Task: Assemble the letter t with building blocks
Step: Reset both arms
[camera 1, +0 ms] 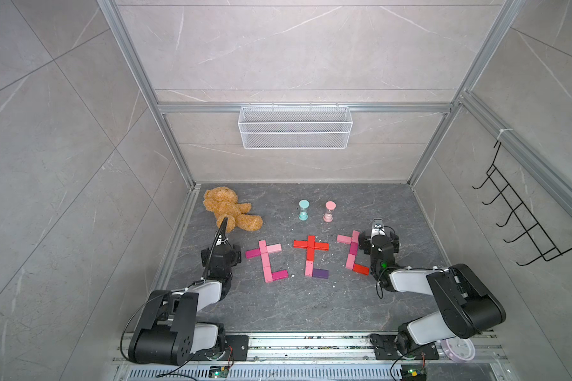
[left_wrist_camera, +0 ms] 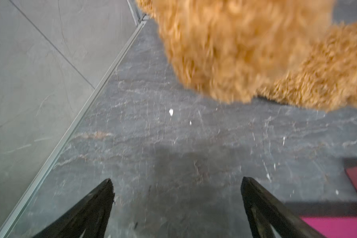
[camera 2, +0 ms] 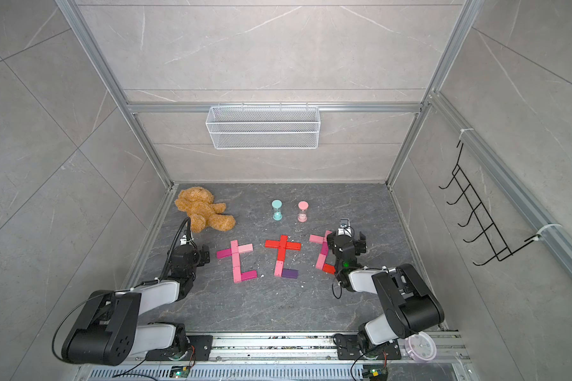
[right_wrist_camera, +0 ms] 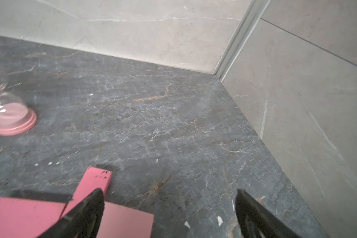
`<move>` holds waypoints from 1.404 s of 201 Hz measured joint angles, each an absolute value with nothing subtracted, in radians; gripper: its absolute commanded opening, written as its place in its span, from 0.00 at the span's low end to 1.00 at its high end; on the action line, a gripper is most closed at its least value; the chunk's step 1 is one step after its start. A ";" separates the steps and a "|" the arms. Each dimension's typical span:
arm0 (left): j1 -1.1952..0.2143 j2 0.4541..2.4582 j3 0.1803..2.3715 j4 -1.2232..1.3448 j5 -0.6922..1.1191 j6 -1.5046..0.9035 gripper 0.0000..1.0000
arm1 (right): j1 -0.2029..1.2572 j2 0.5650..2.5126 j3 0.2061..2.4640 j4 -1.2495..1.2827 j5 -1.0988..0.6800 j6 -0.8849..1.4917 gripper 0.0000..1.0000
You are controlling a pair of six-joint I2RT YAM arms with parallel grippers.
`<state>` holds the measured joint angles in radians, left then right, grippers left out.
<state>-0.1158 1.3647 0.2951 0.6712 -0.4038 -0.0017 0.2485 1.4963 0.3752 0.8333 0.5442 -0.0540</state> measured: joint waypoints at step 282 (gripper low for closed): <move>0.052 1.502 0.343 0.796 0.004 0.005 1.00 | 0.102 1.519 0.335 0.941 0.249 0.035 1.00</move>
